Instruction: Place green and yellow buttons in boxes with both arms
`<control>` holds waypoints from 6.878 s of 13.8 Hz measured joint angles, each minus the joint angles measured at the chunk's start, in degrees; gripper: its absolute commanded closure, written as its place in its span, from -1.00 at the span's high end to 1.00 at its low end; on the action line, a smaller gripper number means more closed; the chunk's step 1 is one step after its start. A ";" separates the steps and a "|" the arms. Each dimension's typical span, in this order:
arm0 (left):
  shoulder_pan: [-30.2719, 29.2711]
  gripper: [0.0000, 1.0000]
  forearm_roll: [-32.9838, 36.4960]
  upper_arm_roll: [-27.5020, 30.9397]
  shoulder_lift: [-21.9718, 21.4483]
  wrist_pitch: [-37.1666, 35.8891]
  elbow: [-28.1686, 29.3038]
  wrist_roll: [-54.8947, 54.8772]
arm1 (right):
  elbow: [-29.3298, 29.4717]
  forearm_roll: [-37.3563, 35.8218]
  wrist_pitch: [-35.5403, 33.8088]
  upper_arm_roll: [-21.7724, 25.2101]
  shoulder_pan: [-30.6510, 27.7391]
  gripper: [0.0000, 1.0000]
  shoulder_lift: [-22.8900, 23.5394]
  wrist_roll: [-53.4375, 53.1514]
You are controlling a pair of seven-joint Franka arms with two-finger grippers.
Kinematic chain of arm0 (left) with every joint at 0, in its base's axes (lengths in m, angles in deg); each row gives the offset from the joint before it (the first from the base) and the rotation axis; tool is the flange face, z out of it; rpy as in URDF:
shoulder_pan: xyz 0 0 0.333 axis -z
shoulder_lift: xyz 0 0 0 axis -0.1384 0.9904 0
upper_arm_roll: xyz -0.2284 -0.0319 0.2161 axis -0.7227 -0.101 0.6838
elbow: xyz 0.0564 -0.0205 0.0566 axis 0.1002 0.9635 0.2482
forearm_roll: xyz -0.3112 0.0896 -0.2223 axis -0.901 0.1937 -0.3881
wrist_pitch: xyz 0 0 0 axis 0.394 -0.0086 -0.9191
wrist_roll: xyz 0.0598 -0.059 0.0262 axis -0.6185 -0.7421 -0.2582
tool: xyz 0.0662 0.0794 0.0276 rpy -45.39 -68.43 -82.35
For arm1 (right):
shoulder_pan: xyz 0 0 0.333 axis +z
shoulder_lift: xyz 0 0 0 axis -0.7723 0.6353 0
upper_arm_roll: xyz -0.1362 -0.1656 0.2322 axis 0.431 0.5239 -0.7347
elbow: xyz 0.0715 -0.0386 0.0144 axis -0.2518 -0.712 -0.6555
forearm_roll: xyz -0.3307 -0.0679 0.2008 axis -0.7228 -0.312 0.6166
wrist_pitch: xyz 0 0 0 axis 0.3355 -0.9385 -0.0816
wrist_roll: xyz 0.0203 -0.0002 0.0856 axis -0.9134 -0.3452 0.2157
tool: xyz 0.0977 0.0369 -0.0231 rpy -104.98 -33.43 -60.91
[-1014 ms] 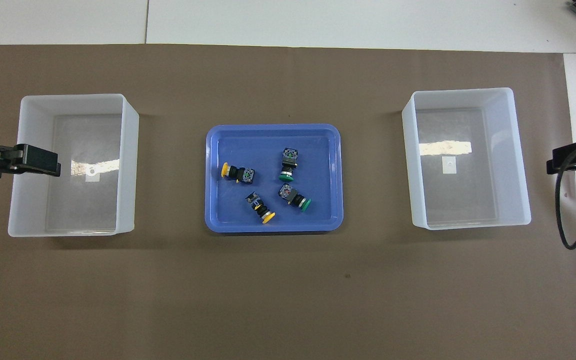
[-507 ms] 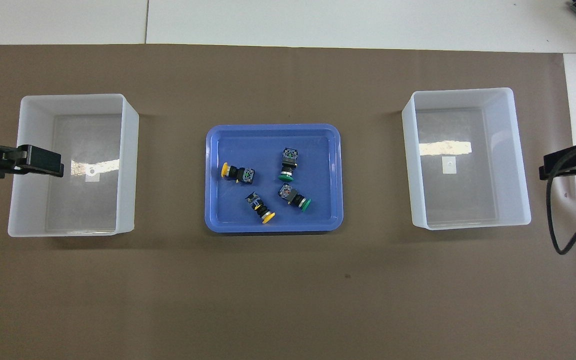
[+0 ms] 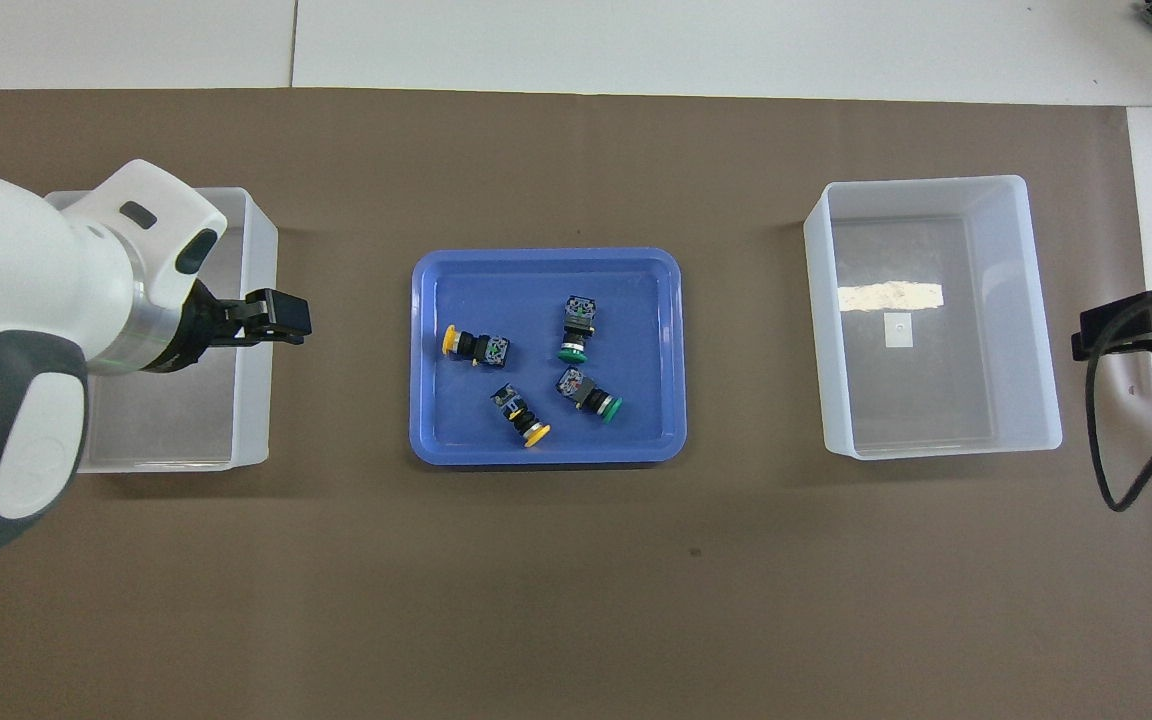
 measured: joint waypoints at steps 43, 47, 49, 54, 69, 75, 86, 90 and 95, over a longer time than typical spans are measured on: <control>3.32 -1.00 -0.13 1.54 15.68 10.08 -5.85 22.52 | -3.26 3.47 12.56 -7.15 6.34 1.00 4.04 -17.80; -8.23 -1.00 -1.28 1.71 15.67 6.63 -7.56 -4.02 | -3.51 3.24 25.73 -7.35 14.91 1.00 15.30 -29.43; -12.92 -1.00 -1.61 1.79 15.74 6.72 -6.59 -14.37 | -3.35 3.24 30.77 -7.35 17.13 1.00 19.69 -33.18; -16.49 -0.55 -1.69 1.79 15.10 18.41 3.65 -24.52 | -2.86 2.86 38.87 -7.35 22.55 1.00 26.32 -39.51; -9.54 0.55 -1.93 0.53 16.29 10.35 -7.54 1.30 | -0.11 -3.67 50.83 -7.19 27.03 0.82 35.80 -39.59; -0.89 0.55 -1.94 0.30 17.35 19.65 -3.13 38.12 | -0.46 -3.68 51.10 -7.19 27.03 -1.00 36.17 -39.00; 10.24 0.64 -1.94 0.28 17.76 40.92 10.97 77.99 | 1.46 -1.44 34.92 -6.55 16.14 -1.00 20.60 -31.81; 11.87 0.64 -1.94 0.31 20.54 44.60 13.00 79.44 | 0.51 -1.24 31.81 -6.49 6.92 -1.00 18.75 -17.76; 12.23 0.57 -1.94 0.37 21.81 49.42 14.14 80.11 | -6.03 -1.21 33.74 -6.49 -1.25 -1.00 18.11 -4.77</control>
